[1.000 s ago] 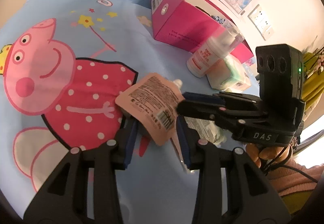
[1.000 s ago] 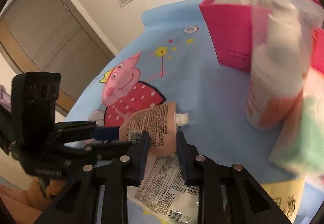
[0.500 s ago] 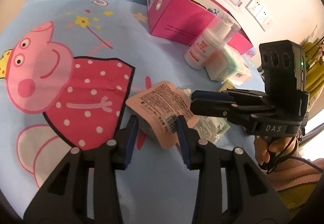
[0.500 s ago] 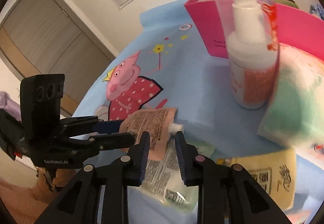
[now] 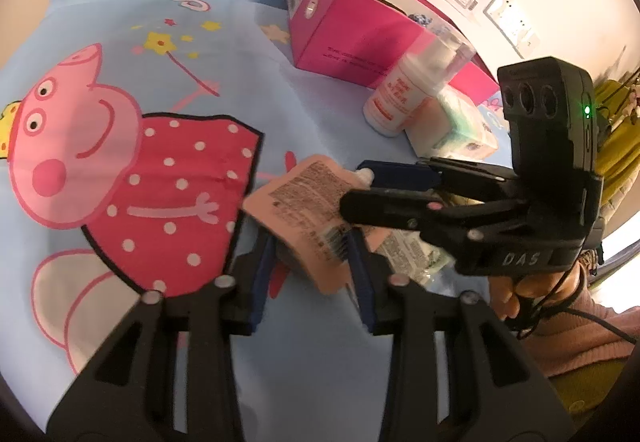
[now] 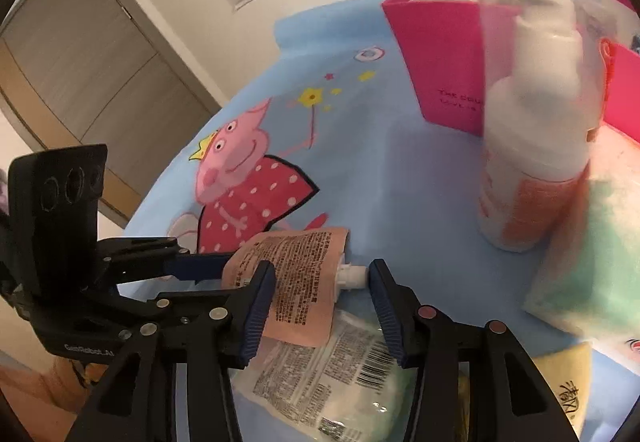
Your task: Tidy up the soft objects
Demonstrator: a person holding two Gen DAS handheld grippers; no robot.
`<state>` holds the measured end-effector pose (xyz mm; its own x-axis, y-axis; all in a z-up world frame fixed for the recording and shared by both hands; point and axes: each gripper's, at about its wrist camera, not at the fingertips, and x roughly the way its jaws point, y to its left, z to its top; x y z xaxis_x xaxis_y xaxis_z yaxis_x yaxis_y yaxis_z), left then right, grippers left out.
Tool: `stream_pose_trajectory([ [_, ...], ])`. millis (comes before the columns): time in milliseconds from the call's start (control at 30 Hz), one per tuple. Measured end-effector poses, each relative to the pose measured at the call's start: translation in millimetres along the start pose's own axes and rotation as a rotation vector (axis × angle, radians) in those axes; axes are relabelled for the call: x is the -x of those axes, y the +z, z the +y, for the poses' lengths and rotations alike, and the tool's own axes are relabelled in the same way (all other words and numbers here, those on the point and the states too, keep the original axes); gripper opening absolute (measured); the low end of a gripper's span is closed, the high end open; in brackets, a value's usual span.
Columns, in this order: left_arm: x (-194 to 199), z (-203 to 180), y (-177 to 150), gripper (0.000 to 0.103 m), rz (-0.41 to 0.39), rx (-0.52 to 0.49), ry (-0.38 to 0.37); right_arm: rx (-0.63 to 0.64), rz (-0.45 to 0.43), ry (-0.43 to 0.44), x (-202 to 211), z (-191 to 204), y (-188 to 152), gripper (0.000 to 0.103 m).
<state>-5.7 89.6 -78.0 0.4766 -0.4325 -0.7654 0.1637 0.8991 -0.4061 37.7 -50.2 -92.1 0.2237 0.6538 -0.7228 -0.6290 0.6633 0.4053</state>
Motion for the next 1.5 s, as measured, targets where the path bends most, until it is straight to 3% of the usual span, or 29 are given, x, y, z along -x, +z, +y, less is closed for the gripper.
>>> stream_pose_trajectory([
  [100, 1, -3, 0, 0.035, -0.003, -0.011, 0.014, -0.022, -0.012, -0.001, 6, -7, -4, 0.029],
  [167, 2, -5, 1, 0.035, -0.003, -0.010, 0.008, -0.044, -0.021, 0.021, 13, -13, -7, 0.025],
  [467, 28, -38, 19, 0.035, -0.082, -0.102, 0.012, -0.028, -0.126, 0.015, 61, -5, -6, 0.024],
  [867, 81, -91, 81, 0.035, -0.273, -0.246, 0.006, 0.062, -0.364, -0.019, 153, 11, 39, 0.024],
  [1200, 68, -112, 137, 0.035, -0.311, -0.299, 0.025, 0.050, -0.429, -0.076, 170, -21, 82, 0.024],
  [1500, 14, -108, 184, 0.035, -0.229, -0.268, 0.021, -0.035, -0.393, -0.113, 150, -74, 107, 0.024],
])
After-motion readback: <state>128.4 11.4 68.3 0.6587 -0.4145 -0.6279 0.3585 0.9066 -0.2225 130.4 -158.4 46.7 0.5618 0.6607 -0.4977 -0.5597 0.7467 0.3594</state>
